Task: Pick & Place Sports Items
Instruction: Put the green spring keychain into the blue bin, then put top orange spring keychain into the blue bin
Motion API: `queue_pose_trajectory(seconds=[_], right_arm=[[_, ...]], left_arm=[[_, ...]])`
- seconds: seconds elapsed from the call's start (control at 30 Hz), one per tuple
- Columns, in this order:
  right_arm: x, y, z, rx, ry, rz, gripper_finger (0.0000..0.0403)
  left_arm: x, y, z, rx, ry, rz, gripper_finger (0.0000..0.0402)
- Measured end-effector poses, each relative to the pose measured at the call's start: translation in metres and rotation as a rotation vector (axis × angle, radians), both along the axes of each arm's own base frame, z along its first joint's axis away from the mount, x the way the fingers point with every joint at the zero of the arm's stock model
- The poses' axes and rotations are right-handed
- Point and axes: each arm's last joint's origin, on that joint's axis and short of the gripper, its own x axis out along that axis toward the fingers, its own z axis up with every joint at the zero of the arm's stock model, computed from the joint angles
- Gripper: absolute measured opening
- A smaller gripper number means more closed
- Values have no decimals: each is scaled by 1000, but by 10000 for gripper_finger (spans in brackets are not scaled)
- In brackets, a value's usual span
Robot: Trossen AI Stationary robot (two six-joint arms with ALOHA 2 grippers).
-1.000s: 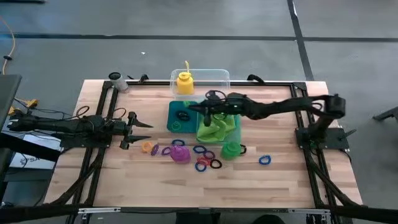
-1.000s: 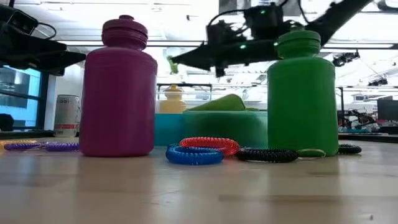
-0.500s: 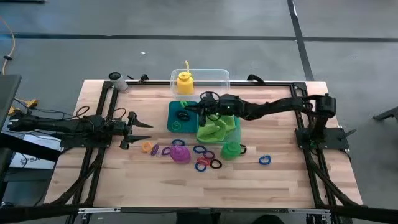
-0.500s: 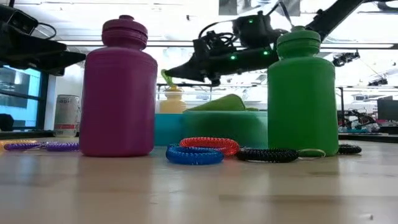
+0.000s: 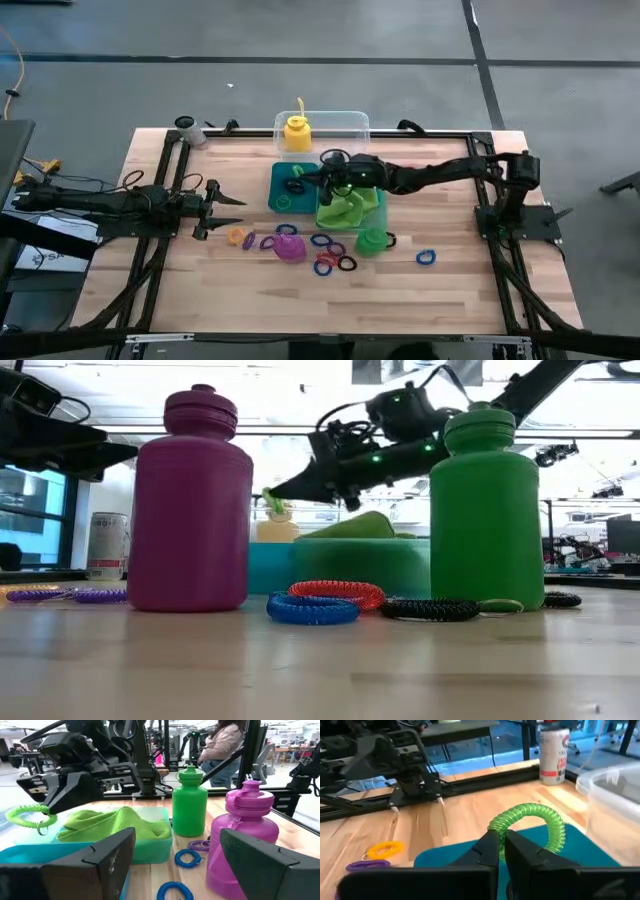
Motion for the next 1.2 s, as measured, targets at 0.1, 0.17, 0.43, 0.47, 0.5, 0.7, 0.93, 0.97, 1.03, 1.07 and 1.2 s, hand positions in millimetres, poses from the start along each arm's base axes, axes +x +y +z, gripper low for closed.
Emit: queue_pose_trajectory(seconds=[0.1,0.17,0.43,0.47,0.5,0.7,0.93,0.97,1.03,1.07,1.2], right_arm=[[0,0,0,14,-1,-3,23],[0,0,0,12,-1,-3,44],[1,3,0,-53,9,20,138],[1,4,0,-53,7,23,147],[1,5,0,-54,5,26,155],[4,14,5,-63,-38,45,186],[5,18,6,-63,-54,61,193],[5,18,6,-64,-57,60,193],[5,18,7,-65,-65,60,193],[5,18,8,-67,-71,60,193],[5,18,12,-81,-117,60,193]], left_arm=[[0,0,0,0,0,1,236],[0,0,0,0,0,0,236],[0,0,0,0,0,0,236],[0,0,0,0,0,0,236],[0,0,0,0,0,0,236],[0,0,0,0,-1,1,236],[0,0,0,0,0,1,236],[0,0,0,0,0,0,236],[0,0,0,0,0,1,236],[0,0,0,0,0,0,236],[0,0,0,0,0,1,236]])
